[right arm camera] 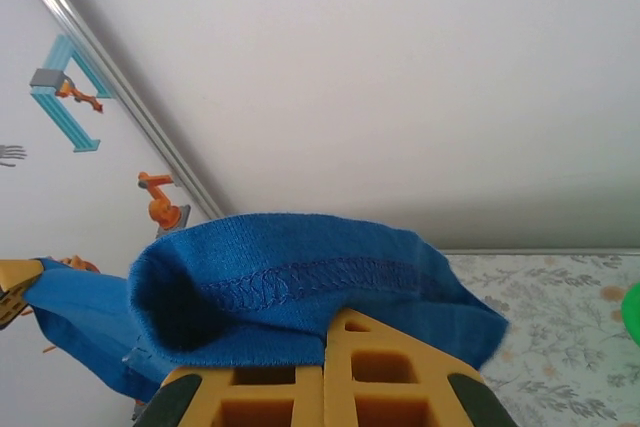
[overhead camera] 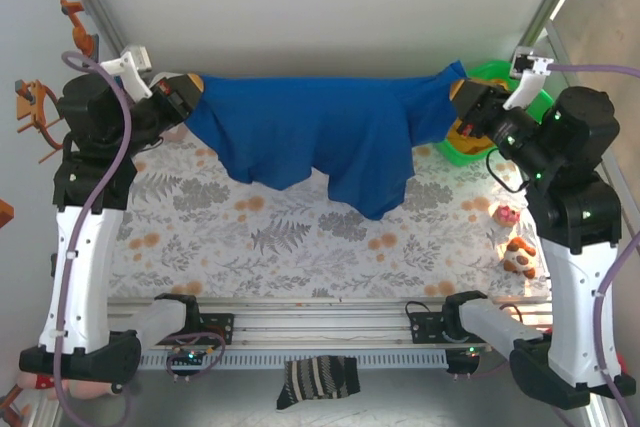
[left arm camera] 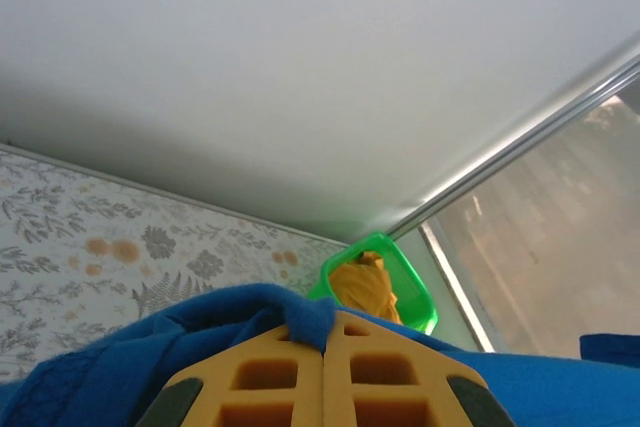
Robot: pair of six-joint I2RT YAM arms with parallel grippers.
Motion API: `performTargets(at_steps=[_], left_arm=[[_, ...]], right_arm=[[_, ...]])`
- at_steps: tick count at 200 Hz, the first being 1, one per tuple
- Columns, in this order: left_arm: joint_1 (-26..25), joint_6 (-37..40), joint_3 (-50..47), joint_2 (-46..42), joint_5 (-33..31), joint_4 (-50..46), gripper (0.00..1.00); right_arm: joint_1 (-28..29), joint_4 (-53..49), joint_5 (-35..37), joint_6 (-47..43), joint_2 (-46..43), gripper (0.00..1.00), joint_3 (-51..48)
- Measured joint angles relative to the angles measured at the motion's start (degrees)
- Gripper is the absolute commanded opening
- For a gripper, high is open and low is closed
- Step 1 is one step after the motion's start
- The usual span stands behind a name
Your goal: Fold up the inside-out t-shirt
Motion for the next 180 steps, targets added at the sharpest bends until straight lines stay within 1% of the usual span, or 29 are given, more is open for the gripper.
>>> performTargets(at_steps=[27,45,66,98,120,136,142,144,148,153,157,163,168,173,180], left_arm=[[0.0,-0.98,2.21,0.33,0.02,0.0,0.0],[0.0,-0.94,4.39,2.99,-0.02,0.46,0.0],[0.04,-0.63,4.66,7.52,-0.24,1.66,0.0],[0.37,1.05,4.13,20.15,-0.94,4.13,0.0],[0.9,2.25,4.76,30.95,-1.53,5.29,0.0],[1.09,2.97,8.13,39.47,-1.92,5.11,0.0],[1.14,3.28,10.03,42.62,-2.21,5.14,0.06],[1.14,3.37,10.78,43.69,-2.21,5.18,0.08],[1.18,3.65,12.55,46.12,-2.47,5.09,0.12],[1.22,4.02,14.75,48.74,-2.75,5.03,0.24],[1.25,4.28,16.7,50.71,-2.82,4.92,0.34],[1.33,4.63,19.5,53.37,-3.04,4.66,0.46],[1.51,4.92,22.16,55.76,-3.43,4.44,0.55],[1.7,5.05,24.11,57.4,-3.72,4.39,0.6],[2.05,5.27,26.73,59.28,-4.2,4.04,0.65]], right_arm=[[0.0,-0.5,-0.28,-0.04,2.78,0.0,5.18],[0.0,-0.13,-0.24,-0.5,6.03,0.0,8.09],[-0.02,0.92,0.11,-1.57,10.56,0.0,8.74],[-0.31,4.24,1.42,-2.99,21.73,0.0,7.43],[-0.87,6.34,1.51,-3.06,32.2,0.0,7.28],[-1.38,6.6,1.55,-3.04,41.38,0.0,10.43],[-1.53,6.27,1.57,-3.04,45.18,0.0,12.81],[-1.57,6.27,1.66,-3.04,46.53,0.06,13.81],[-1.68,5.84,1.7,-3.04,49.2,0.2,16.0],[-1.81,5.55,1.88,-2.99,52.7,0.37,19.17],[-1.9,5.22,2.1,-3.08,55.56,0.45,22.01],[-2.03,4.55,2.58,-3.13,59.45,0.52,26.18],[-2.21,3.98,2.62,-3.23,62.16,0.54,29.2],[-2.34,3.48,2.89,-3.28,64.72,0.55,32.24],[-2.54,2.93,3.15,-3.3,67.1,0.56,34.84]])
